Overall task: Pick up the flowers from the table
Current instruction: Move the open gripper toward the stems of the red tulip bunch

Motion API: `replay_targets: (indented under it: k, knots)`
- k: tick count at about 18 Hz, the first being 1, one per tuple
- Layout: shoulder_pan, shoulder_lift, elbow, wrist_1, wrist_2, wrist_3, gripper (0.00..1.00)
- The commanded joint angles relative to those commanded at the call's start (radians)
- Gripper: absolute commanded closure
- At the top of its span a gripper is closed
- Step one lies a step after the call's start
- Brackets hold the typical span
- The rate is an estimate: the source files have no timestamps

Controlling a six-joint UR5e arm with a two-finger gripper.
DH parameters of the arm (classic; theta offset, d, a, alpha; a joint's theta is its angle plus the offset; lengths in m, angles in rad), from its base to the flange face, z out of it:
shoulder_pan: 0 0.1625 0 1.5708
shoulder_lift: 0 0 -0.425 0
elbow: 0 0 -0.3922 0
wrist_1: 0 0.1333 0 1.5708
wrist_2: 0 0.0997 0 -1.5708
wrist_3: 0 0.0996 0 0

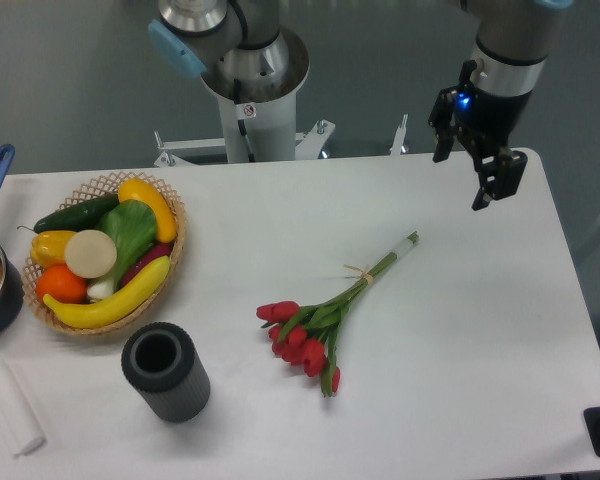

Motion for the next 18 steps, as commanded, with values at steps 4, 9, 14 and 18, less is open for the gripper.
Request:
replay_targets:
  k: [4,9,14,18]
  knots:
    - [0.0,0.0,-0.002,0.002,-0.008,0.0,0.0]
    - [-0.009,-0.002,-0.021,0.017,-0.04,-0.162,0.0]
    - [-0.023,0.006,-0.07,0.066,-0.077,-0.3,0.0]
    - [-0.078,-0.006,-0.104,0.112,-0.075,-0.409,0.0]
